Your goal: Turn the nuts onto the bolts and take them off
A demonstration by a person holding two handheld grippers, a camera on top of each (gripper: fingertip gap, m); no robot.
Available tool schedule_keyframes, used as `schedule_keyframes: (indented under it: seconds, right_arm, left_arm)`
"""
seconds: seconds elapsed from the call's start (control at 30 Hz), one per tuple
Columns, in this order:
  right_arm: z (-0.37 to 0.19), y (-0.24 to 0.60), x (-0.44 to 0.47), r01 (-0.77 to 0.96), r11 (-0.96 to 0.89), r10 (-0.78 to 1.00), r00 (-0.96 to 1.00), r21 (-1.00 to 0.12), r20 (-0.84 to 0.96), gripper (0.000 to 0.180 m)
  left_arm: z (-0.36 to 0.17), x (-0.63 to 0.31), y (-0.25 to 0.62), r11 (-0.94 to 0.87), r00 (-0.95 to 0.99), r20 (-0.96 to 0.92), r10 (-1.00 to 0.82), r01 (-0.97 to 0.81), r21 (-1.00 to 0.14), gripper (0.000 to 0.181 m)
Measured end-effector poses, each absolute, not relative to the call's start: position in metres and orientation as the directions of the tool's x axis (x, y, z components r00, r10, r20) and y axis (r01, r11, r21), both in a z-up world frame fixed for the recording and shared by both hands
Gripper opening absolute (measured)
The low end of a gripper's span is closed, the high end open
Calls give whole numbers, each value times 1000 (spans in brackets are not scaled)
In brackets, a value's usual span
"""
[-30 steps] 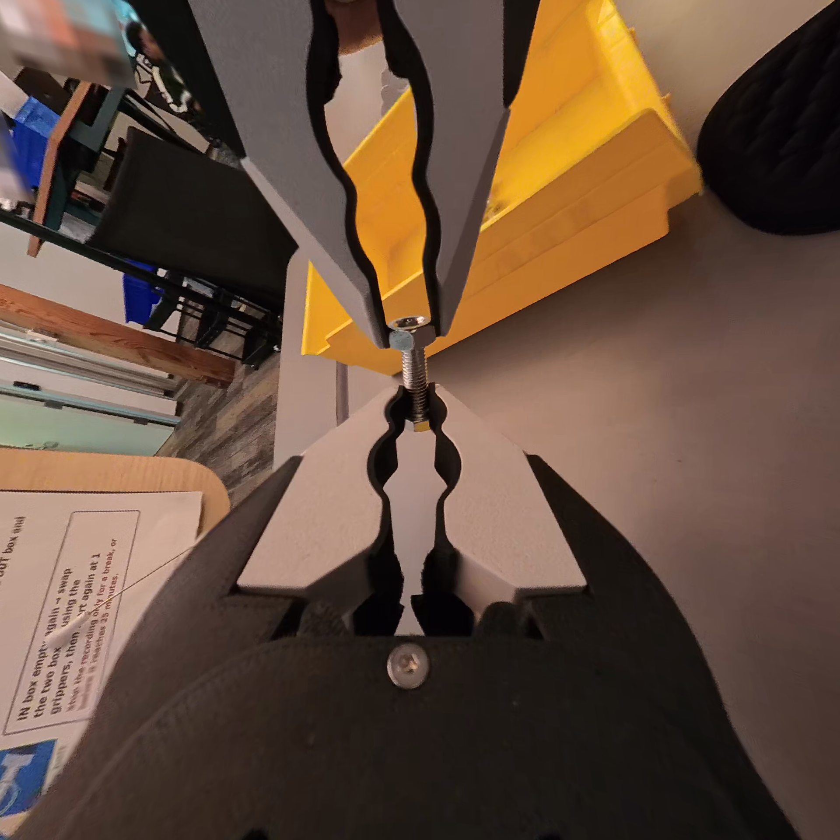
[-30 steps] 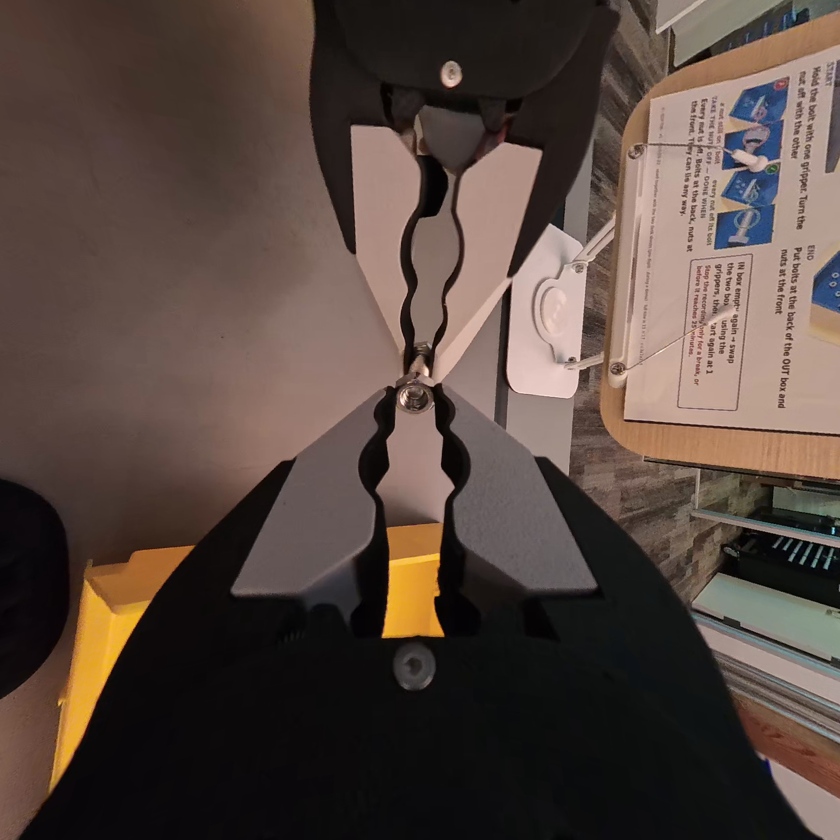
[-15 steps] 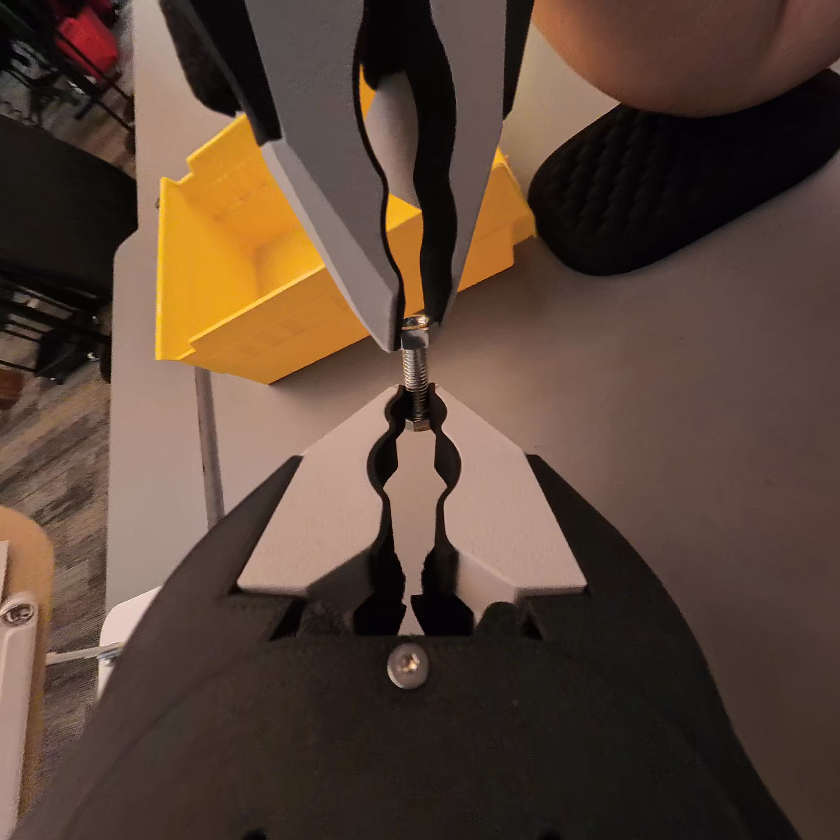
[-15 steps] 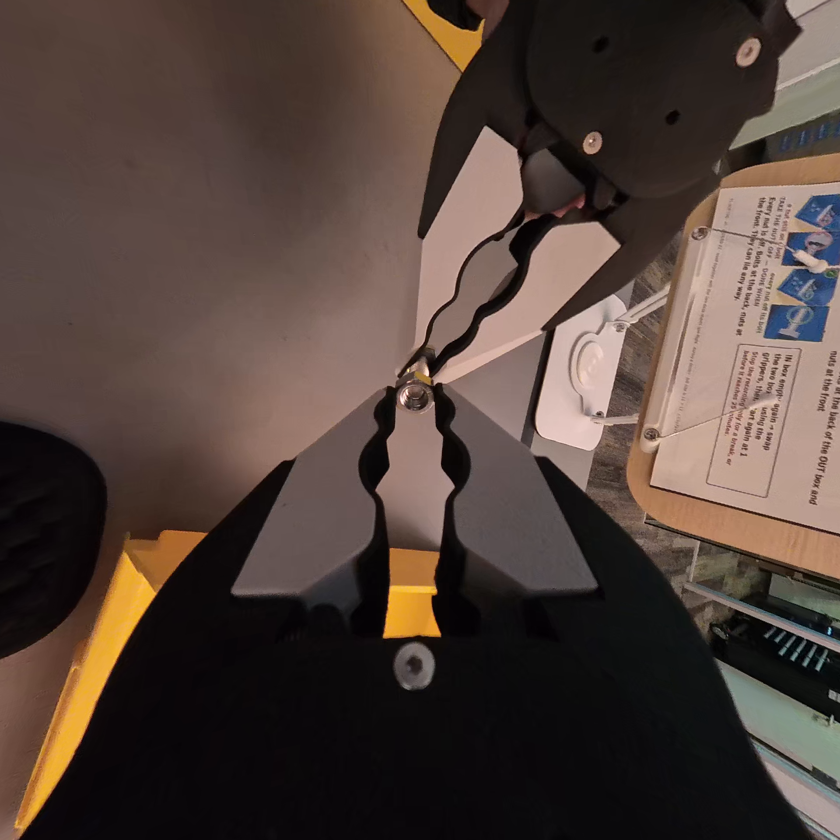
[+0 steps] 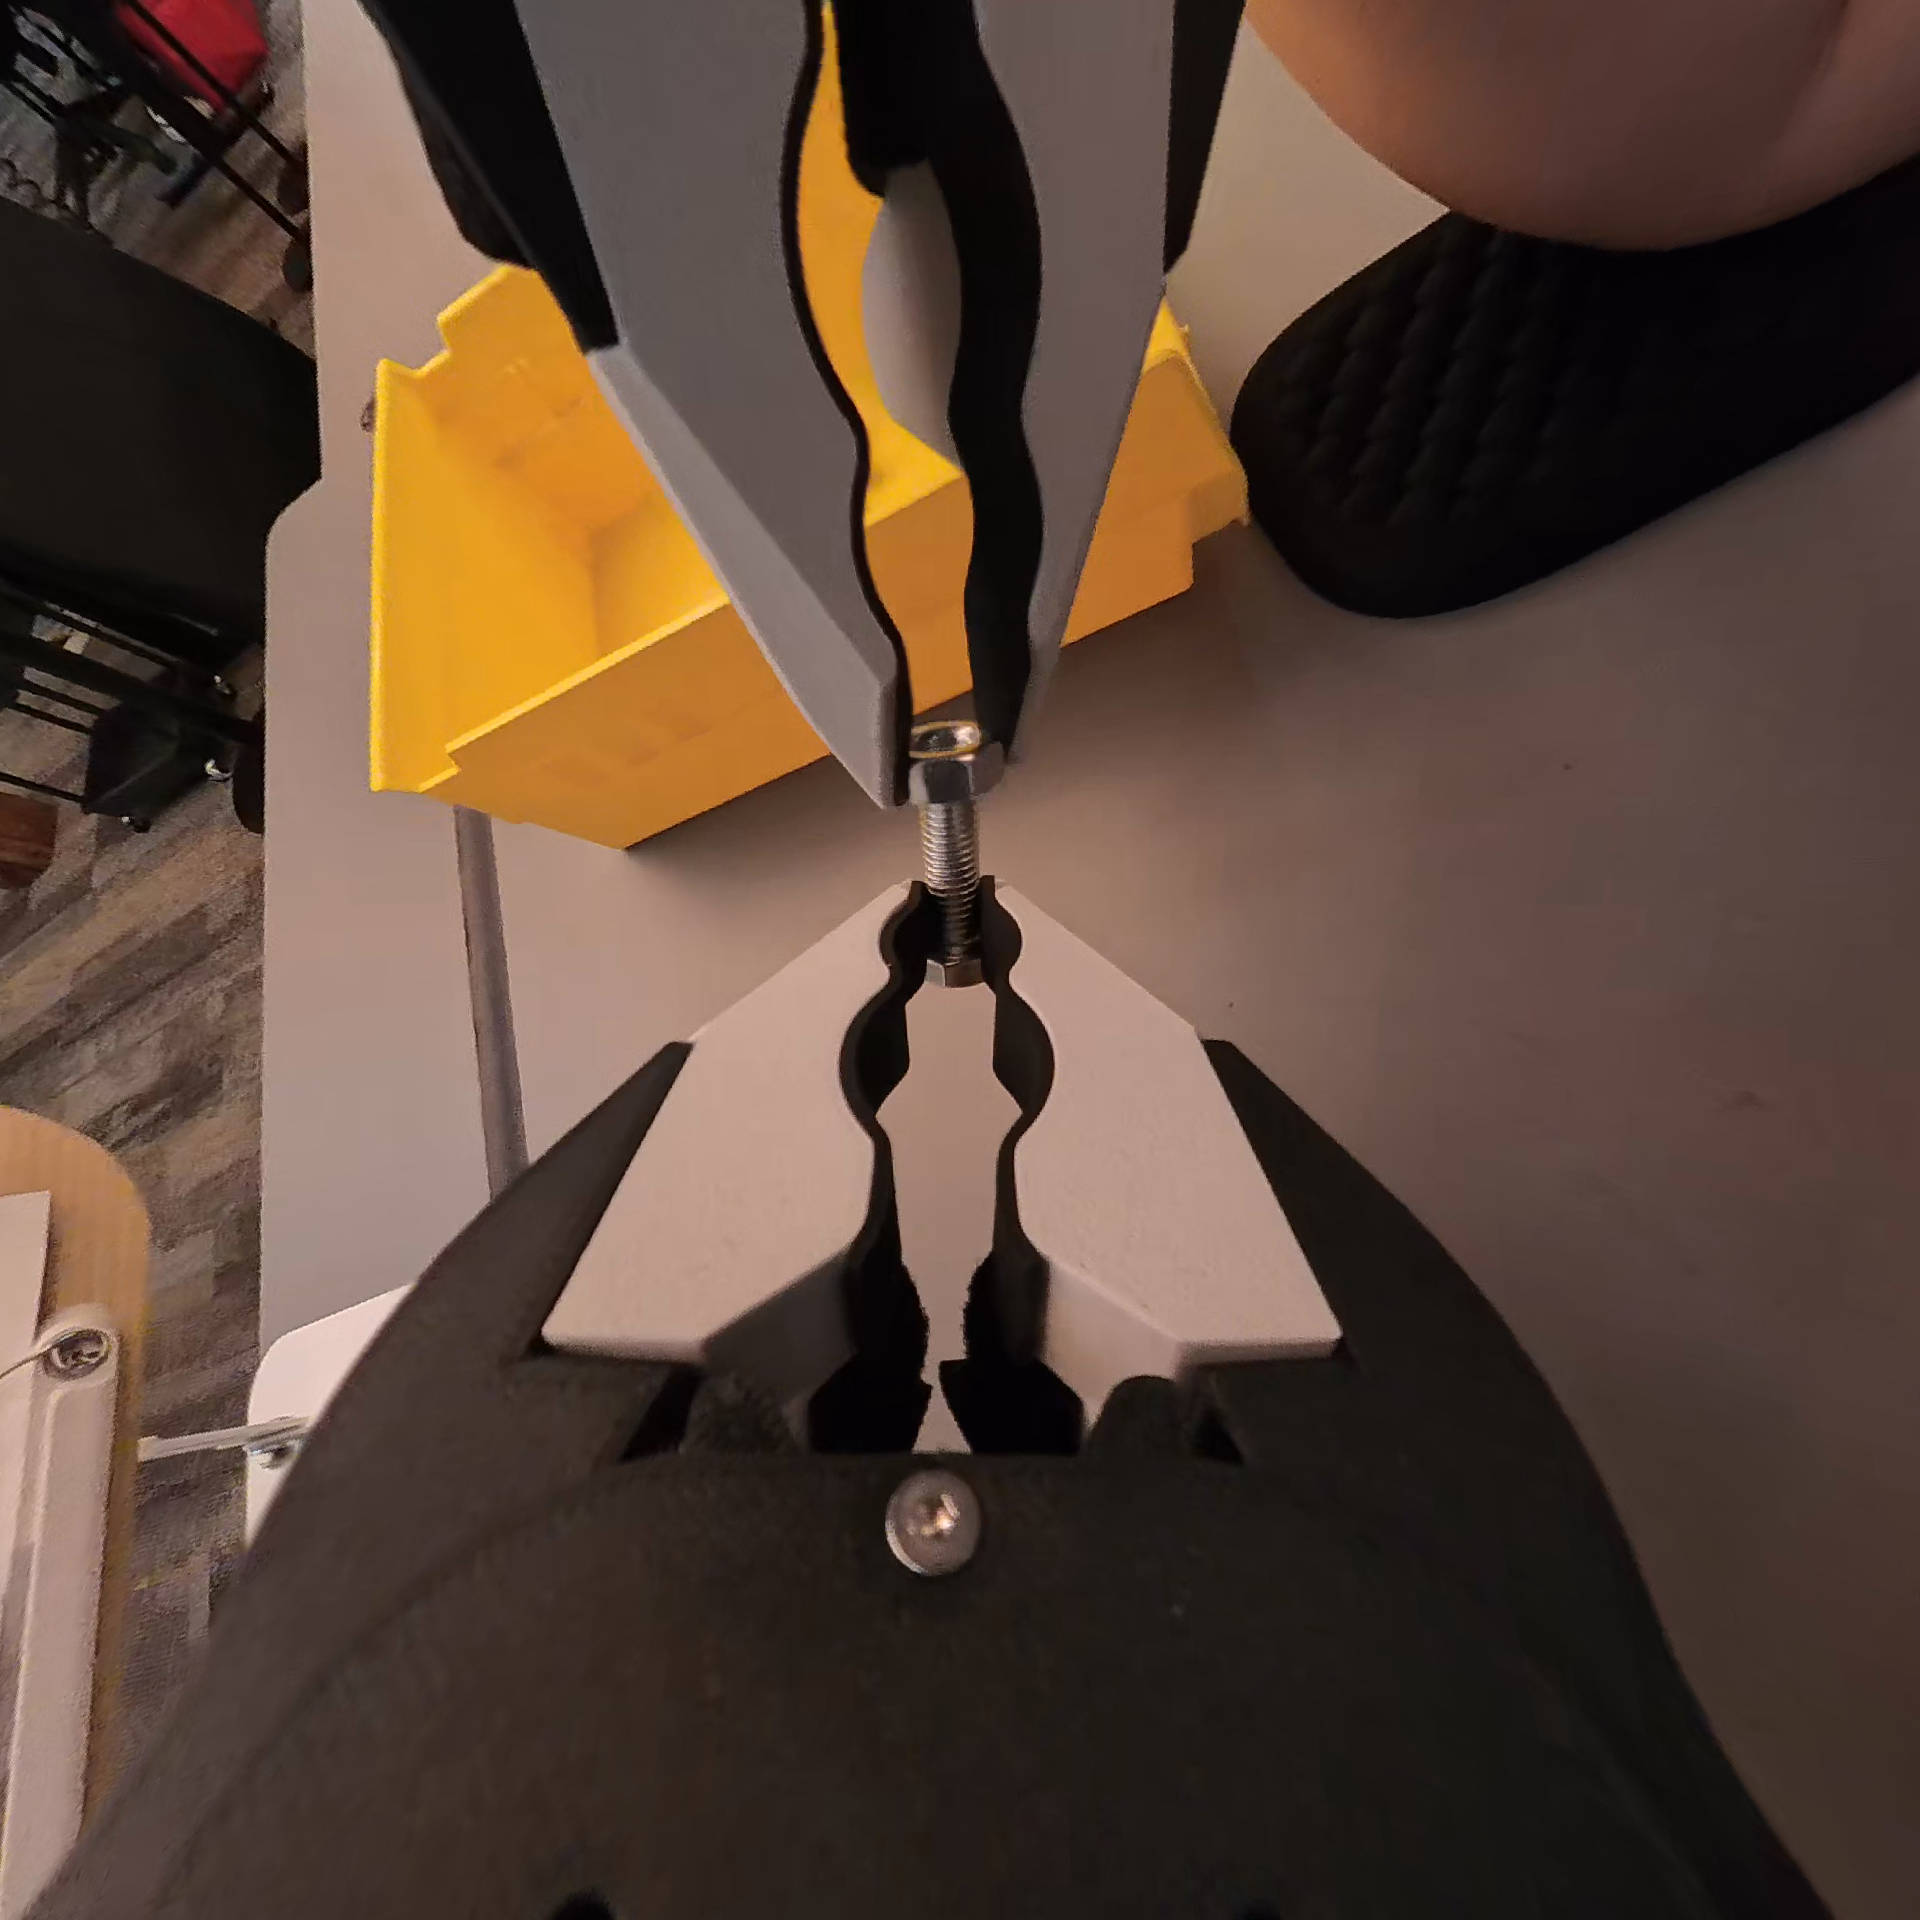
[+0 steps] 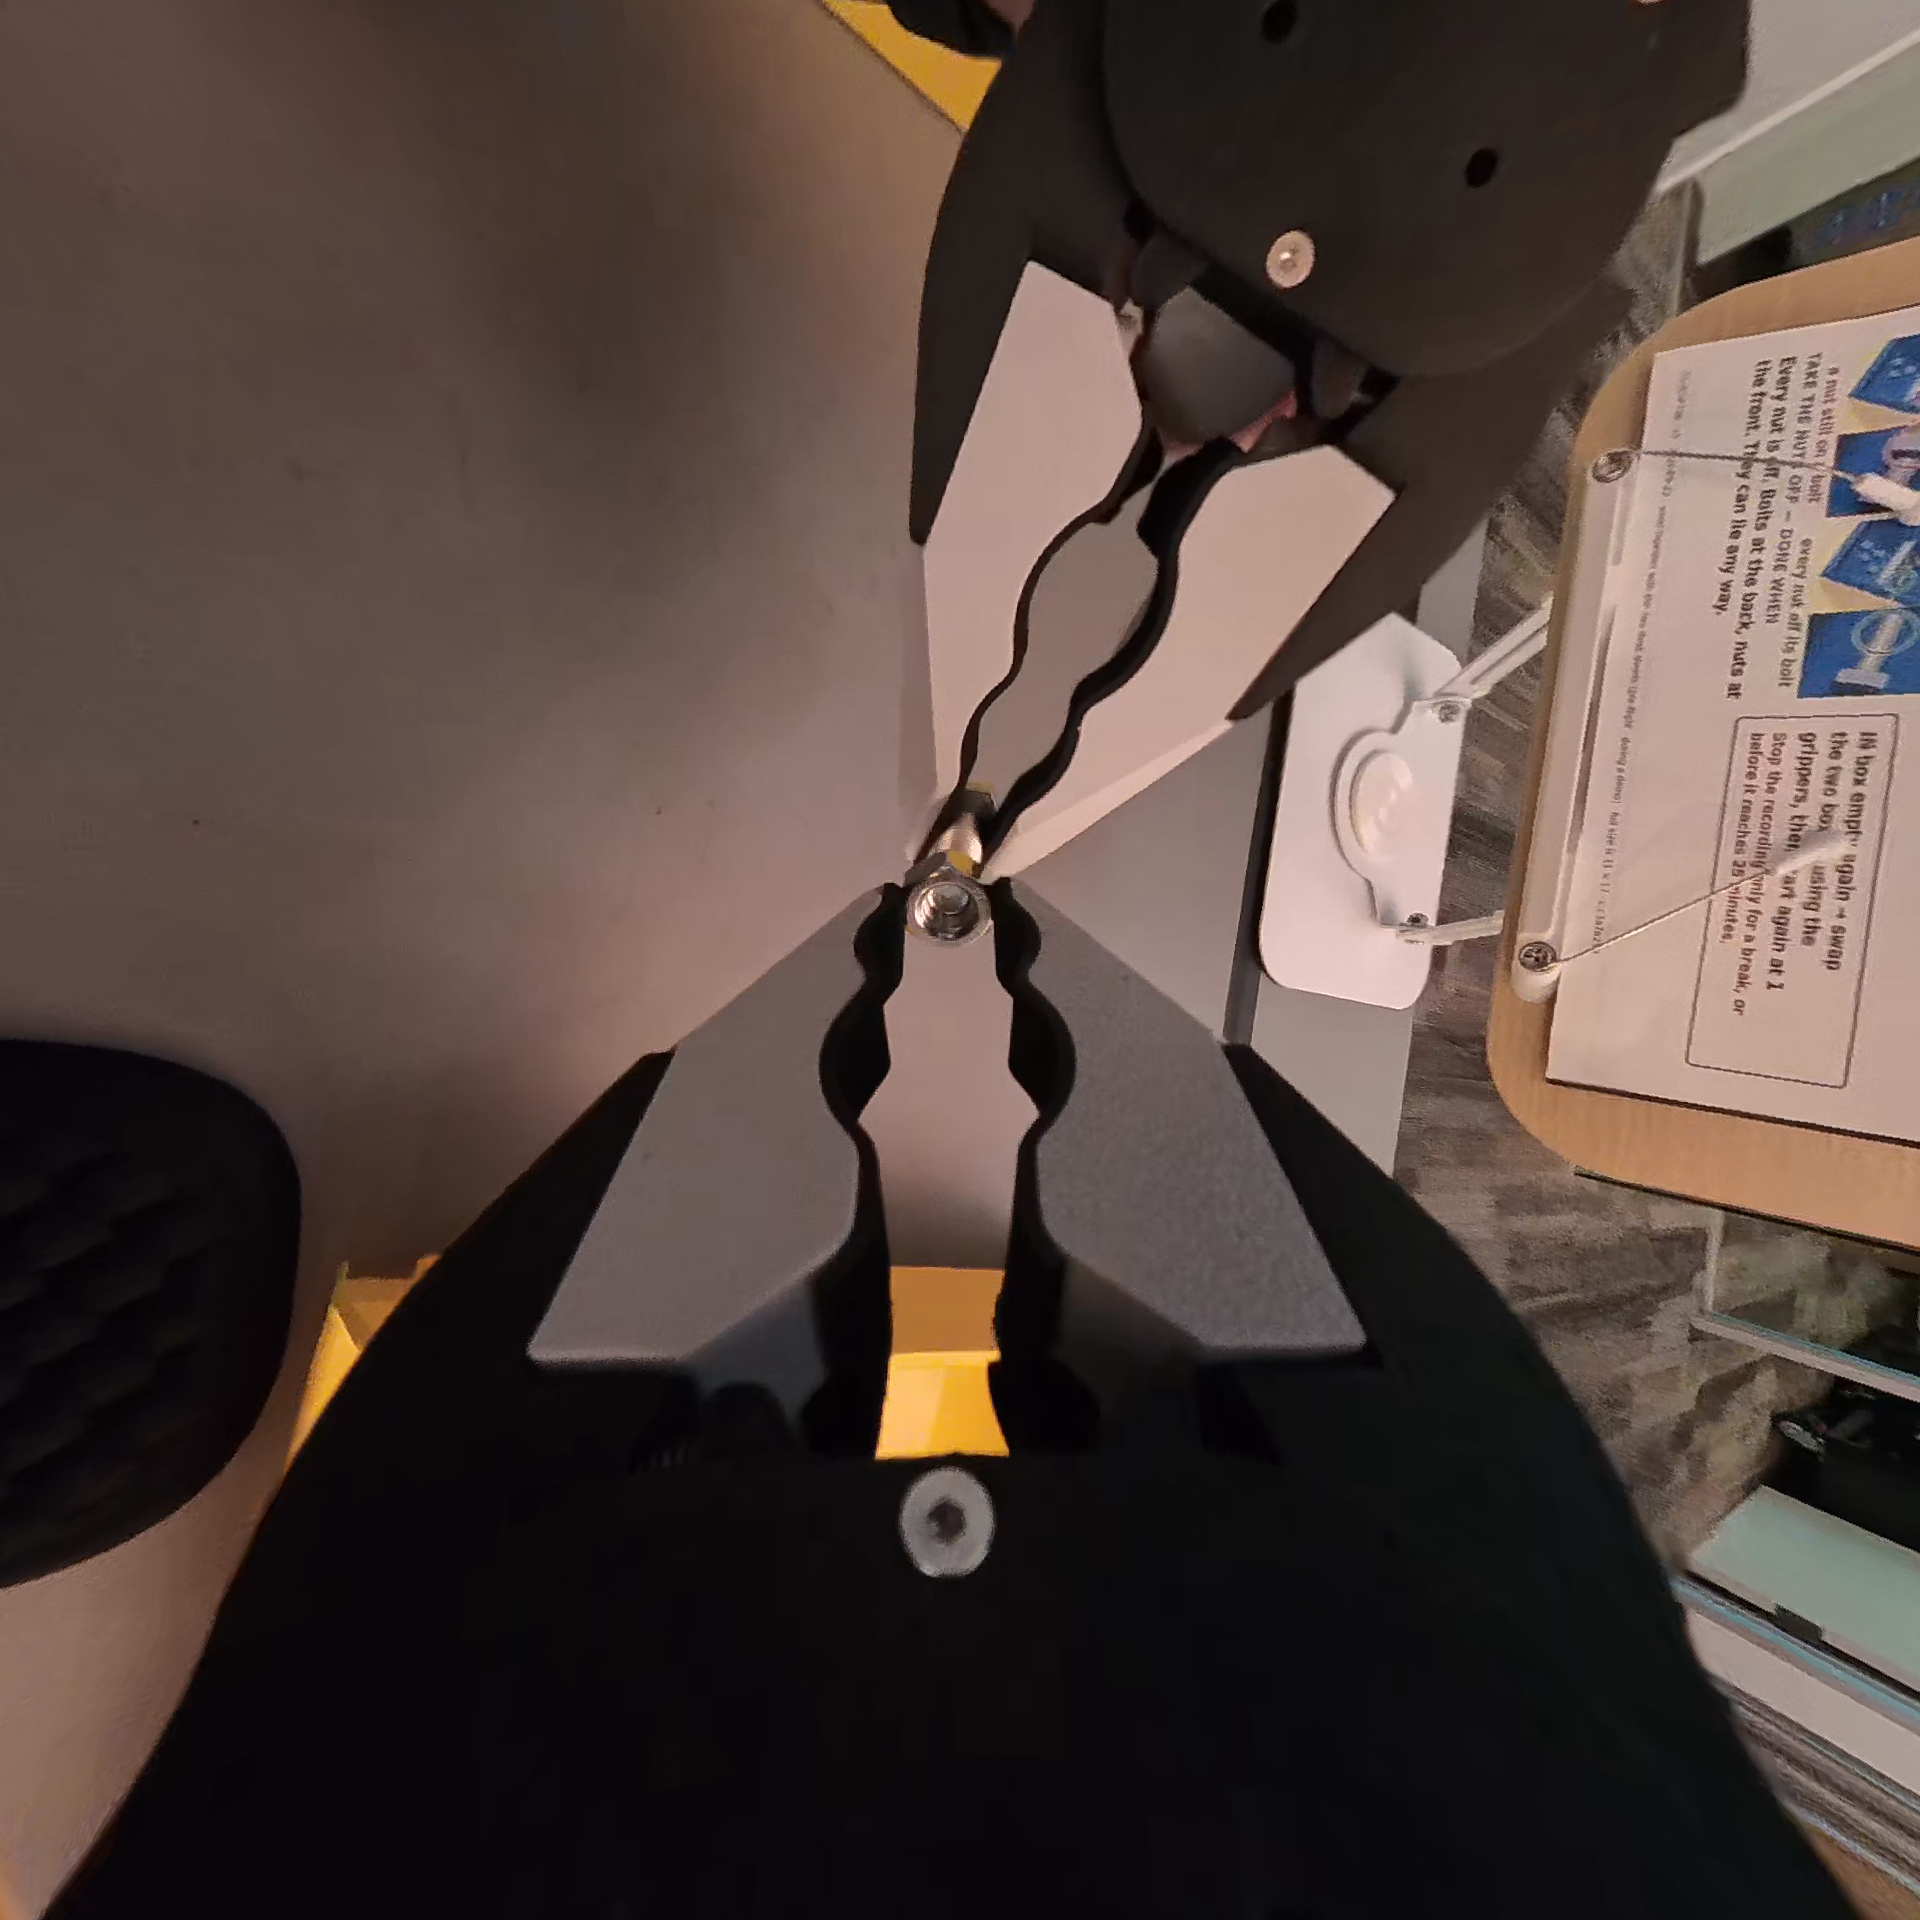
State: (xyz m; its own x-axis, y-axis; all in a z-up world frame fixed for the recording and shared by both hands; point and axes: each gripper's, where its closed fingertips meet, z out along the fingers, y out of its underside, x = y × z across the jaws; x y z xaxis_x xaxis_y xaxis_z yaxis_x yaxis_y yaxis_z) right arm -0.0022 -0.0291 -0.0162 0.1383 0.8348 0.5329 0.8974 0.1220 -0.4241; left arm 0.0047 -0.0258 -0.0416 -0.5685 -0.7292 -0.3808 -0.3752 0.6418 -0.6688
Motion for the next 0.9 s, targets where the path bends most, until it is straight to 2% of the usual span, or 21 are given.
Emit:
schedule_keyframes:
  seconds: [0.03,0.27,0.5,0.67,0.9]
  right_arm:
    - [-14,-30,-4,888,123,838,147,-443,526,16]
    - [0,-37,-15,840,192,831,136,-507,540,16]
    - [15,-20,-11,734,-47,843,393,-677,367,16]
    - [22,-5,-5,630,-203,804,545,-750,240,16]
    - [42,10,1,388,-339,734,679,-857,17,16]
  left_arm:
    - [-40,4,-26,642,-569,-383,-728,-368,-673,7]
    - [-27,-6,-35,616,-605,-351,-715,-307,-725,7]
    - [-12,0,-21,603,-509,-411,-756,-300,-739,7]
    - [-5,5,-5,604,-417,-461,-784,-337,-722,7]
    - [14,11,11,559,-283,-484,-828,-346,-753,7]
